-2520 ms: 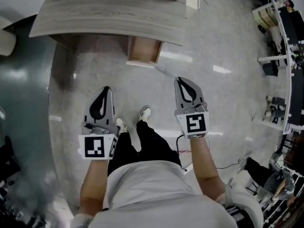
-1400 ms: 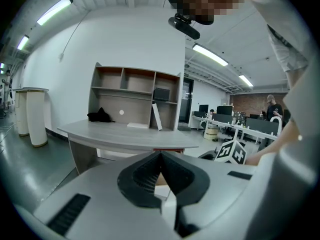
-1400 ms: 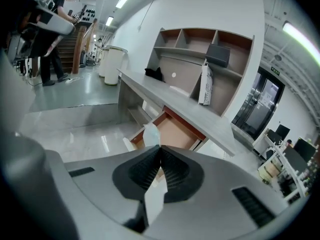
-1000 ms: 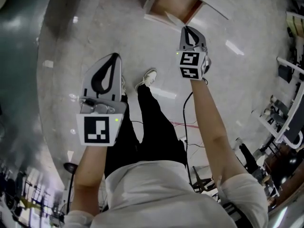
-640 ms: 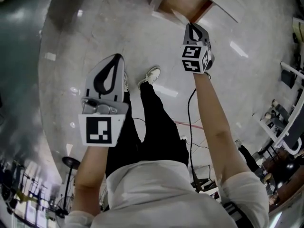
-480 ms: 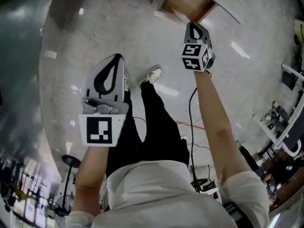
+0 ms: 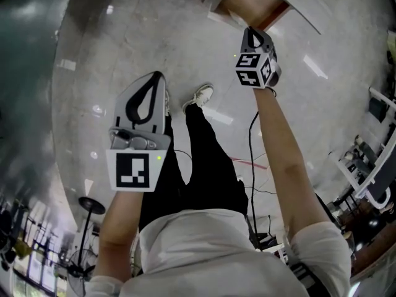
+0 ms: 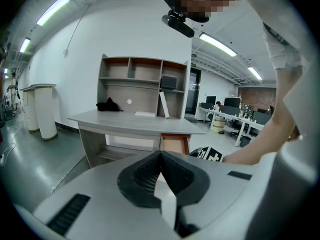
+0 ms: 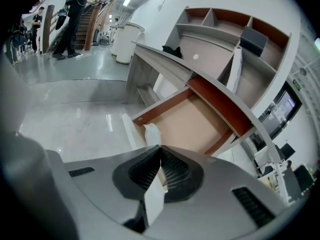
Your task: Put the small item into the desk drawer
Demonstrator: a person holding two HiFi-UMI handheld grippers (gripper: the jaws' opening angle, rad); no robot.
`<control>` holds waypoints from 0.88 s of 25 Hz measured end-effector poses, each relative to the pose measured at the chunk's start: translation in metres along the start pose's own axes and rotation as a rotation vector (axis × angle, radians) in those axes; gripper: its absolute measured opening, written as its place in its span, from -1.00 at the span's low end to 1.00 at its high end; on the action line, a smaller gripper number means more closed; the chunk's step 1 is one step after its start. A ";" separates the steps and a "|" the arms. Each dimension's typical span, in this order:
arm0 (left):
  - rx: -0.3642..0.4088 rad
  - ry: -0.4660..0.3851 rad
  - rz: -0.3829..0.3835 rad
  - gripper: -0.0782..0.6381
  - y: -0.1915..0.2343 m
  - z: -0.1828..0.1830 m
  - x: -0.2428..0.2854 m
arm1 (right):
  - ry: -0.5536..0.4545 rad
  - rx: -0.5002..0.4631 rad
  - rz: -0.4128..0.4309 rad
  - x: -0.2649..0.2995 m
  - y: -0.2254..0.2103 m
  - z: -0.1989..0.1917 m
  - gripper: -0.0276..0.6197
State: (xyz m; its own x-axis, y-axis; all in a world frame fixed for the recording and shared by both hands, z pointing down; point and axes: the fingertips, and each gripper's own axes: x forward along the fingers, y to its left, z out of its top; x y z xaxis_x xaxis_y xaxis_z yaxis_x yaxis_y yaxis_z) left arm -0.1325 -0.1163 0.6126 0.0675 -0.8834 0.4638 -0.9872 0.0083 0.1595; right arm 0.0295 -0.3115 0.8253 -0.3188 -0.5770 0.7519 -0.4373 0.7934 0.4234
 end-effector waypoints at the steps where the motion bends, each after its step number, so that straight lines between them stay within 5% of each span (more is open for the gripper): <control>1: -0.001 0.005 0.001 -0.73 0.000 -0.002 0.000 | 0.004 -0.010 -0.001 0.003 0.000 0.000 -0.84; 22: -0.004 0.022 0.016 -0.73 0.004 -0.008 0.000 | 0.047 -0.106 0.027 0.033 0.001 0.012 -0.84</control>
State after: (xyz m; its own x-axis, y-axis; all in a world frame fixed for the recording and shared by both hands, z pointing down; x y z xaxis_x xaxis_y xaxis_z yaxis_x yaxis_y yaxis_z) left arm -0.1353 -0.1123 0.6204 0.0554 -0.8724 0.4857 -0.9876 0.0237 0.1552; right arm 0.0084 -0.3326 0.8443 -0.2888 -0.5475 0.7854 -0.3365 0.8261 0.4521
